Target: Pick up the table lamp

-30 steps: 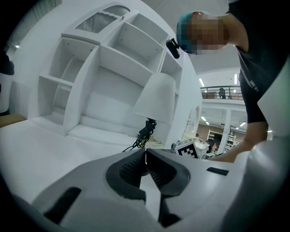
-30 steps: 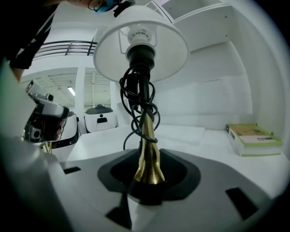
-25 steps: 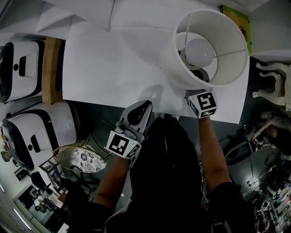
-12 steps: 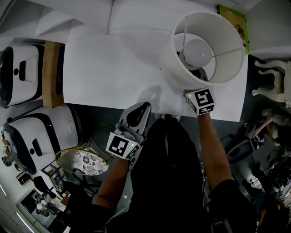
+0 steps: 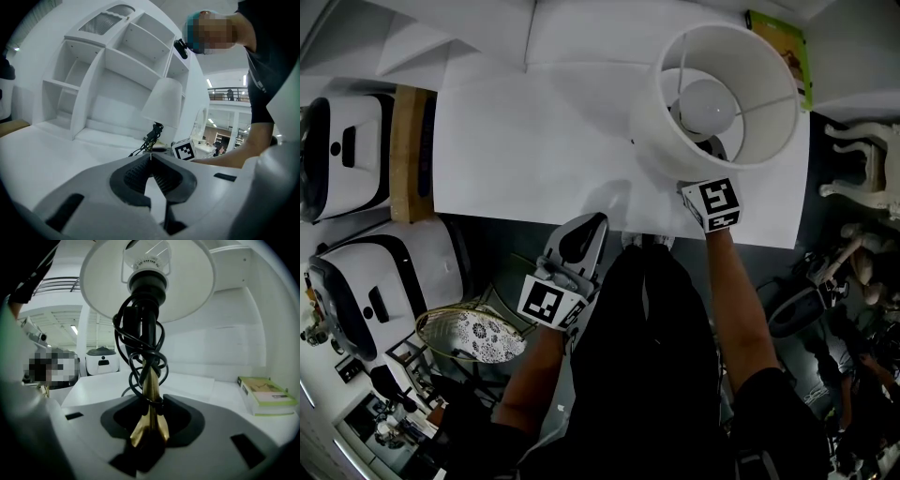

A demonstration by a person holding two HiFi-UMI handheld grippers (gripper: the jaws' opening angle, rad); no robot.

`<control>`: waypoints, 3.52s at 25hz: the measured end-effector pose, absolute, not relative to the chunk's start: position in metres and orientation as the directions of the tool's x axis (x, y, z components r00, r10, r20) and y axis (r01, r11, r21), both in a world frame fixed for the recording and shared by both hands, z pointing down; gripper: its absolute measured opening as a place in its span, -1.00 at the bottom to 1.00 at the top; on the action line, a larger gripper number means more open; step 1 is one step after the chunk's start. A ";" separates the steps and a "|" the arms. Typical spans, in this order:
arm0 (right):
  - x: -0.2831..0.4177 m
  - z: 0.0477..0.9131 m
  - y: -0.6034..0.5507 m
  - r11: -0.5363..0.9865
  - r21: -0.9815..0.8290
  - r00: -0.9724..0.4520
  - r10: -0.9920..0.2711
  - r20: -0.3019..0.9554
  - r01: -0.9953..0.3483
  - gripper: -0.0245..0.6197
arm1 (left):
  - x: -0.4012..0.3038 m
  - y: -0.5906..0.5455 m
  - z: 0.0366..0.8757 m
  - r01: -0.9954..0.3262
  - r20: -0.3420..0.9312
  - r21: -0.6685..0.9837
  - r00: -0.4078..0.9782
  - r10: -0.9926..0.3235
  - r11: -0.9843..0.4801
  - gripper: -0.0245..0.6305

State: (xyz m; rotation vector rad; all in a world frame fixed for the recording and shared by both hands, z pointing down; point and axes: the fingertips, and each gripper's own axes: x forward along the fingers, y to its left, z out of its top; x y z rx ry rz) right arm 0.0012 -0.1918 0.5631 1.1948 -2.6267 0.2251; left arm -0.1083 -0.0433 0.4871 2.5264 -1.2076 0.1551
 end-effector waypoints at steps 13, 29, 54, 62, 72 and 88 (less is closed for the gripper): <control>0.001 0.557 -0.192 0.654 -0.071 -0.643 -0.709 0.291 -0.753 -0.52 | -0.103 -0.044 0.482 -0.772 0.243 0.247 0.635 -0.734 -0.586 -0.86; 0.010 0.561 -0.190 0.662 -0.105 -0.657 -0.688 0.309 -0.743 -0.53 | -0.093 -0.056 0.479 -0.770 0.243 0.258 0.637 -0.732 -0.584 -0.86; 0.038 0.484 -0.190 0.648 -0.085 -0.638 -0.706 0.308 -0.757 -0.53 | -0.073 -0.074 0.432 -0.758 0.214 0.197 0.652 -0.728 -0.621 -0.86; 0.042 0.459 -0.182 0.641 -0.096 -0.635 -0.710 0.303 -0.762 -0.53 | -0.073 -0.076 0.414 -0.758 0.204 0.196 0.652 -0.730 -0.622 -0.86; 0.046 0.430 -0.171 0.650 -0.070 -0.637 -0.709 0.304 -0.757 -0.53 | -0.074 -0.068 0.398 -0.755 0.189 0.218 0.654 -0.733 -0.618 -0.86; 0.053 0.388 -0.148 0.633 -0.056 -0.620 -0.731 0.287 -0.772 -0.53 | -0.079 -0.076 0.360 -0.749 0.157 0.178 0.661 -0.733 -0.638 -0.86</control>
